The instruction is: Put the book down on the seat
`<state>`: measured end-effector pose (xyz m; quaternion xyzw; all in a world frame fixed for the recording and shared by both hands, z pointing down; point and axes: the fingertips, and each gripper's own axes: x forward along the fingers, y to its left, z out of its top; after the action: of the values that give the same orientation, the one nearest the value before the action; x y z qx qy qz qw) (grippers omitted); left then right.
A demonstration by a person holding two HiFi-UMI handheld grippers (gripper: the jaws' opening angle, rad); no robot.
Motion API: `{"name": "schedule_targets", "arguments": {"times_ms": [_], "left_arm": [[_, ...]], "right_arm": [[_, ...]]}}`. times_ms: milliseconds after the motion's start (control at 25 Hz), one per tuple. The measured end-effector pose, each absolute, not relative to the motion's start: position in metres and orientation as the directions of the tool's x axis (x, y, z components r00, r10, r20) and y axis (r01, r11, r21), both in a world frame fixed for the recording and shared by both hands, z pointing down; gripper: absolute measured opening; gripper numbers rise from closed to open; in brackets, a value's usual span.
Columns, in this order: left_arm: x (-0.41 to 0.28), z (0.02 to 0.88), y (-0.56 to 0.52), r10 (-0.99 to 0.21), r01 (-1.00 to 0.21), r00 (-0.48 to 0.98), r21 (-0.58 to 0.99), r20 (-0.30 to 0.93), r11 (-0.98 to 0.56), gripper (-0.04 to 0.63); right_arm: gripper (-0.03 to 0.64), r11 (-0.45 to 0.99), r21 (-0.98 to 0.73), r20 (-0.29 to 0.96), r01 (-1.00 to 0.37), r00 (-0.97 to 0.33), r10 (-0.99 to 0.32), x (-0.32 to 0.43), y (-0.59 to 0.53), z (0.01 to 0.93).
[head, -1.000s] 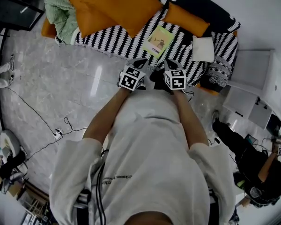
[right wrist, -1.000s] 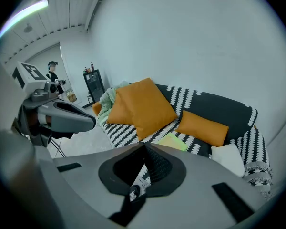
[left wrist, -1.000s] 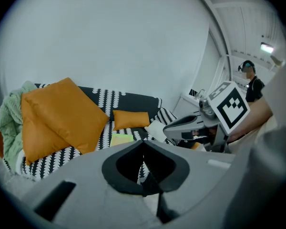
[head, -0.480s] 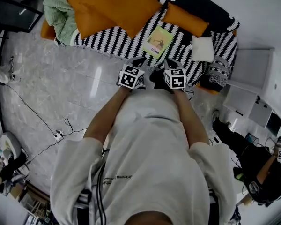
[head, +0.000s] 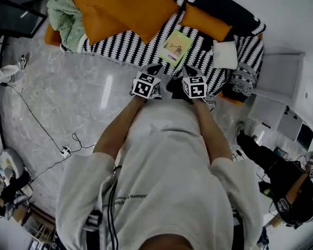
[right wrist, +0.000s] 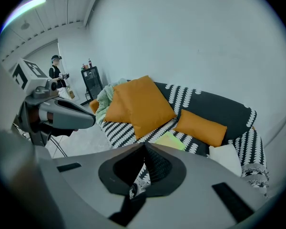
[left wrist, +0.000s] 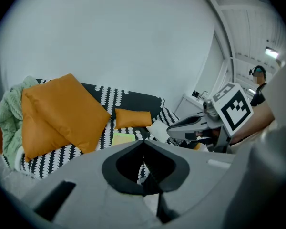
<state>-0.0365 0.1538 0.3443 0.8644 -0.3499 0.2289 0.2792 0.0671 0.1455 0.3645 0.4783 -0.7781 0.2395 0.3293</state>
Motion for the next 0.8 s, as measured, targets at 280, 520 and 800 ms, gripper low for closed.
{"name": "schedule_targets", "arguments": {"times_ms": [280,520,800], "left_arm": [[-0.0401,0.3454,0.1495,-0.483,-0.740,0.648,0.334,0.590,-0.584,0.009],[-0.0406,0.3464,0.1503,-0.476,-0.738,0.650,0.339,0.593,-0.584,0.009],[-0.0346,0.3474,0.1497,-0.466,-0.730,0.657,0.343,0.593,-0.592,0.009]], "right_arm": [[0.006,0.437,-0.051,0.749,-0.898,-0.323,-0.578,0.0648,0.1453,0.3659],[0.006,0.412,-0.059,0.751,-0.909,-0.312,-0.582,0.0689,0.1476,0.3663],[0.006,0.406,-0.057,0.750,-0.912,-0.308,-0.585,0.0735,0.1483,0.3663]]}}
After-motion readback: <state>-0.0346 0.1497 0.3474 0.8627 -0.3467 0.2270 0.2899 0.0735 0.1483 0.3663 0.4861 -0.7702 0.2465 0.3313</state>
